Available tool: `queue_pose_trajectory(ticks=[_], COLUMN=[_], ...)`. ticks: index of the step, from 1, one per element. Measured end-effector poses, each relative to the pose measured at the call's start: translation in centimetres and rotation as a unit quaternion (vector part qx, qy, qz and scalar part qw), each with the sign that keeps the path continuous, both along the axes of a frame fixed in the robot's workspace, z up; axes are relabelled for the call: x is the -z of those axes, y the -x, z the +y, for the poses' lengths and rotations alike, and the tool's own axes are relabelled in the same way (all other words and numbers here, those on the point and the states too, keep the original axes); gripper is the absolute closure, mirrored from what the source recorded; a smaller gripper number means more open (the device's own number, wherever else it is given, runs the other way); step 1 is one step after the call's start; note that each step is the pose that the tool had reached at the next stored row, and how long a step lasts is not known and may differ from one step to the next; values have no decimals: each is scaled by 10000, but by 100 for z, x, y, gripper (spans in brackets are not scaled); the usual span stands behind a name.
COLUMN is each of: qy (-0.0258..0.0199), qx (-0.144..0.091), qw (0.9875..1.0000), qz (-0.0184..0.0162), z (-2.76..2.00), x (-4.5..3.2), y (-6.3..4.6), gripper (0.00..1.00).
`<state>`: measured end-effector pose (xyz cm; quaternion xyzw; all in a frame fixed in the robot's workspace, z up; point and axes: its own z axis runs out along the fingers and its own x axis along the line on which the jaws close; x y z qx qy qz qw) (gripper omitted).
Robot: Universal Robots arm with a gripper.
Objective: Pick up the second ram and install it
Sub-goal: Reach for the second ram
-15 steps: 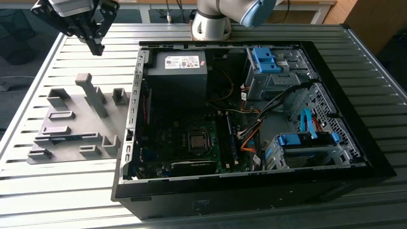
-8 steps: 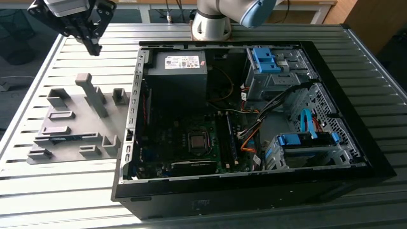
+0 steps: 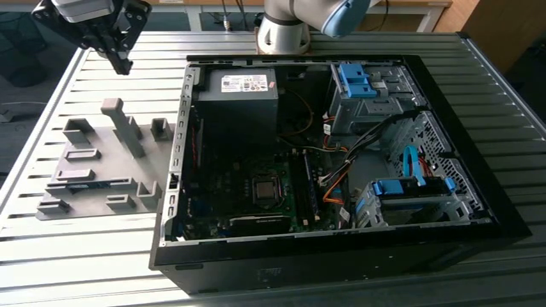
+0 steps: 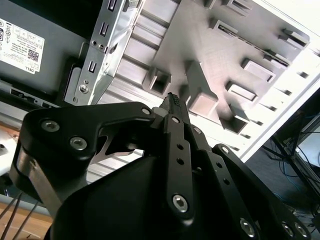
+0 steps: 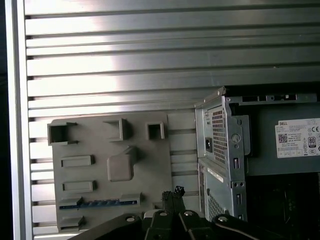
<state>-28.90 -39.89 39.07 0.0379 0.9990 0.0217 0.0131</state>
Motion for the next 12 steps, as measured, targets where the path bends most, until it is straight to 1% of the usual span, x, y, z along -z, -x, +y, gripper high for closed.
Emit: queue_pose_trajectory(ticks=[12], qy=[0], qx=[0], qw=[10000], qz=[0], z=[0], x=[1], y=[95], gripper=[89])
